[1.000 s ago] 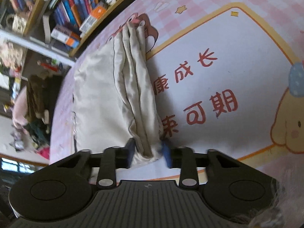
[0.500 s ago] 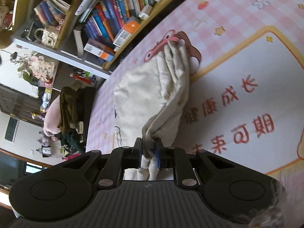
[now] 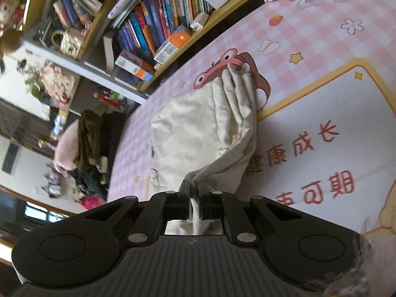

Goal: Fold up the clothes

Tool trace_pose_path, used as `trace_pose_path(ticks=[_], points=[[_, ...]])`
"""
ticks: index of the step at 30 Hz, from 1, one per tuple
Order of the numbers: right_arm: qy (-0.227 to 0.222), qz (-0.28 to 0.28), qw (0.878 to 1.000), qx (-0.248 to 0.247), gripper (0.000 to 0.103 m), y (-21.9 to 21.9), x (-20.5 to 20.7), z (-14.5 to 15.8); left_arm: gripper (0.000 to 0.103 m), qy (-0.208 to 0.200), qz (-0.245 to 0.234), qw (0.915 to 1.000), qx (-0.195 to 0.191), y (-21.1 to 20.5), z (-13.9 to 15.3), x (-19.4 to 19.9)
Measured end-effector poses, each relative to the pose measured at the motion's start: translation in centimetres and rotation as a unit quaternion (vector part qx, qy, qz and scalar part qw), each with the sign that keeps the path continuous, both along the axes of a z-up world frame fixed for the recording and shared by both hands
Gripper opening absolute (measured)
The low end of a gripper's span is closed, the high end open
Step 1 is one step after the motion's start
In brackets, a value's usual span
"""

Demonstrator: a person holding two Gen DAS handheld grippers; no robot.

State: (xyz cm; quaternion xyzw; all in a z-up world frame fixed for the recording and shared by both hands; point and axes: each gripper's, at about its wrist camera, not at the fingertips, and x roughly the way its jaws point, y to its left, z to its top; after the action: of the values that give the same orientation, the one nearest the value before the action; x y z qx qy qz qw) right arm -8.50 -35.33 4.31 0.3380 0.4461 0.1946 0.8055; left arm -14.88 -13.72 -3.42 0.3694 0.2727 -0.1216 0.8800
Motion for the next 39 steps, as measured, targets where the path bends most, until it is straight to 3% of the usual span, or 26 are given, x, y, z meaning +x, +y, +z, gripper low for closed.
trace_pose_path(ticks=[2, 4, 5, 6, 8, 10, 12, 15, 19, 25, 26, 27, 31, 33, 39], points=[[-0.018, 0.02, 0.999, -0.041, 0.011, 0.2, -0.5, 0.2, 0.043, -0.002, -0.002, 1.0, -0.004, 0.1, 0.4, 0.1], [-0.058, 0.05, 0.989, -0.125, 0.025, 1.0, -1.3, 0.7, 0.043, -0.002, -0.004, 1.0, -0.008, 0.3, 0.7, 0.2], [-0.087, 0.072, 0.978, -0.177, 0.047, 1.6, -1.8, 1.0, 0.044, 0.0, -0.004, 0.9999, -0.01, 0.3, 0.8, 0.3], [-0.12, 0.097, 0.961, -0.23, 0.057, 2.3, -2.5, 1.2, 0.044, 0.001, -0.003, 0.9999, -0.013, 0.3, 1.0, 0.5], [-0.183, 0.162, 0.918, -0.312, 0.064, 3.8, -3.8, 1.1, 0.045, 0.007, 0.0, 0.9997, -0.022, 0.5, 1.3, 0.8], [-0.235, 0.224, 0.868, -0.376, 0.072, 5.2, -5.0, 0.8, 0.045, 0.013, 0.003, 0.9993, -0.034, 0.7, 1.6, 1.1], [-0.275, 0.277, 0.821, -0.416, 0.079, 6.6, -5.9, -0.1, 0.045, 0.02, 0.006, 0.9988, -0.045, 0.9, 1.9, 1.4], [-0.327, 0.341, 0.748, -0.465, 0.082, 8.7, -7.3, -1.6, 0.045, 0.024, 0.005, 0.9984, -0.051, 1.0, 2.1, 1.5], [-0.374, 0.384, 0.678, -0.502, 0.082, 11.5, -8.5, -3.9, 0.045, 0.029, 0.008, 0.9978, -0.06, 1.0, 2.2, 1.6], [-0.401, 0.378, 0.642, -0.534, 0.077, 14.4, -8.4, -6.2, 0.045, 0.031, 0.013, 0.9968, -0.072, 1.2, 2.0, 1.4], [-0.399, 0.374, 0.64, -0.54, 0.067, 14.3, -8.2, -6.2, 0.045, 0.031, 0.012, 0.9969, -0.072, 1.2, 1.9, 1.3], [-0.396, 0.37, 0.638, -0.547, 0.05, 14.2, -8.0, -6.3, 0.045, 0.032, 0.011, 0.9969, -0.071, 1.3, 1.8, 1.2], [-0.387, 0.352, 0.631, -0.573, 0.021, 13.7, -7.1, -6.7, 0.045, 0.03, 0.007, 0.998, -0.056, 1.6, 1.3, 0.5], [-0.388, 0.343, 0.636, -0.572, 0.014, 13.4, -6.9, -6.1, 0.045, 0.03, 0.003, 0.9987, -0.043, 1.7, 0.9, 0.2], [-0.391, 0.321, 0.648, -0.57, 0.012, 12.9, -6.5, -4.0, 0.043, 0.028, 0.014, 0.9995, -0.003, 3.1, -0.1, -0.2]])
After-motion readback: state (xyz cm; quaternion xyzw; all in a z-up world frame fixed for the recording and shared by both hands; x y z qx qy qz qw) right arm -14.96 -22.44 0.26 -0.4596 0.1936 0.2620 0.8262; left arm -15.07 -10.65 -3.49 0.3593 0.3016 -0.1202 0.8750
